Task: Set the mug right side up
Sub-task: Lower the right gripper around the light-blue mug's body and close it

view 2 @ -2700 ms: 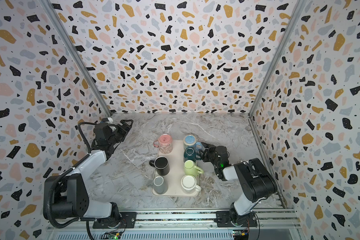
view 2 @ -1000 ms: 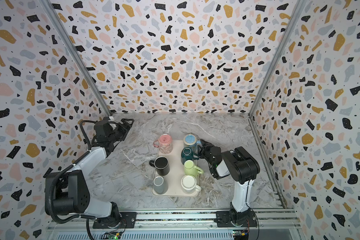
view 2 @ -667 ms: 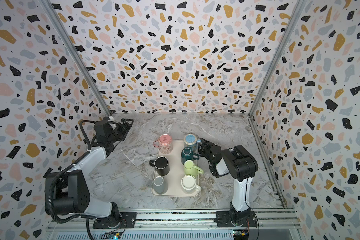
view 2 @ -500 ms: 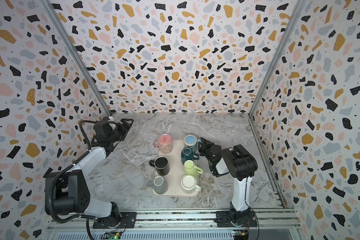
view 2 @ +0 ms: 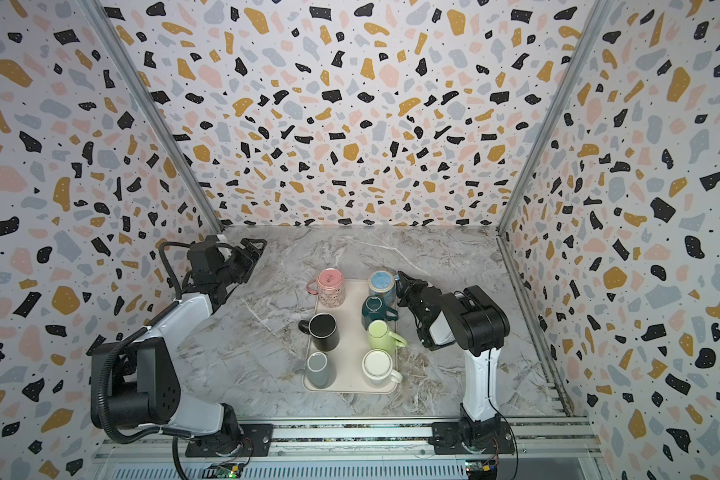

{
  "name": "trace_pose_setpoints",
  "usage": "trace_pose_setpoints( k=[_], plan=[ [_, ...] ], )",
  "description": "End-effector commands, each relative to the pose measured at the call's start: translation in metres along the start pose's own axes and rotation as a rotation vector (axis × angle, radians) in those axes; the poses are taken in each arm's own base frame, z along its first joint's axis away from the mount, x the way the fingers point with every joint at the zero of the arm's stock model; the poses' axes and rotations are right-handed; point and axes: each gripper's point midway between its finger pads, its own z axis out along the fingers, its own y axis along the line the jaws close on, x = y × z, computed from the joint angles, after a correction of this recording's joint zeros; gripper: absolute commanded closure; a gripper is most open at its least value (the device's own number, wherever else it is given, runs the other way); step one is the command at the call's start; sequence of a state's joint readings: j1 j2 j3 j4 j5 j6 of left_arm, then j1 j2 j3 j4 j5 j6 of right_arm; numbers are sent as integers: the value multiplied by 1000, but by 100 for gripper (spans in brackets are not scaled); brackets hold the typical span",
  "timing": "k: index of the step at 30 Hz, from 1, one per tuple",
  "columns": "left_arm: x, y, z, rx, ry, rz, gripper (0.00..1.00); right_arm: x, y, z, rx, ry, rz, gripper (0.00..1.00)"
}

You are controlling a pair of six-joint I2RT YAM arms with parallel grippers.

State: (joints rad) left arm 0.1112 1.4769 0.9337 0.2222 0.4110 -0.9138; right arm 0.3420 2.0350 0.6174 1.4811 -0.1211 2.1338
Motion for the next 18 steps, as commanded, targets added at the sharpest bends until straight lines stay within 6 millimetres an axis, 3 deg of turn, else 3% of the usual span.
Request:
trace_pose_setpoints(
  k=[1,5,9,18],
  plan=[
    [-11,-11,0,30,-12,10,6,-9,-10,2,20,-28,465,90],
    [-11,-10,0,29,-11,9,6,-9,-11,5,16,-20,461,100],
    [-11,-9,0,28,-12,8,6,-8,-6,8,-1,4,432,100],
    [-10,-11,0,35,-7,9,6,10,26,26,-121,136,306,100]
  ],
)
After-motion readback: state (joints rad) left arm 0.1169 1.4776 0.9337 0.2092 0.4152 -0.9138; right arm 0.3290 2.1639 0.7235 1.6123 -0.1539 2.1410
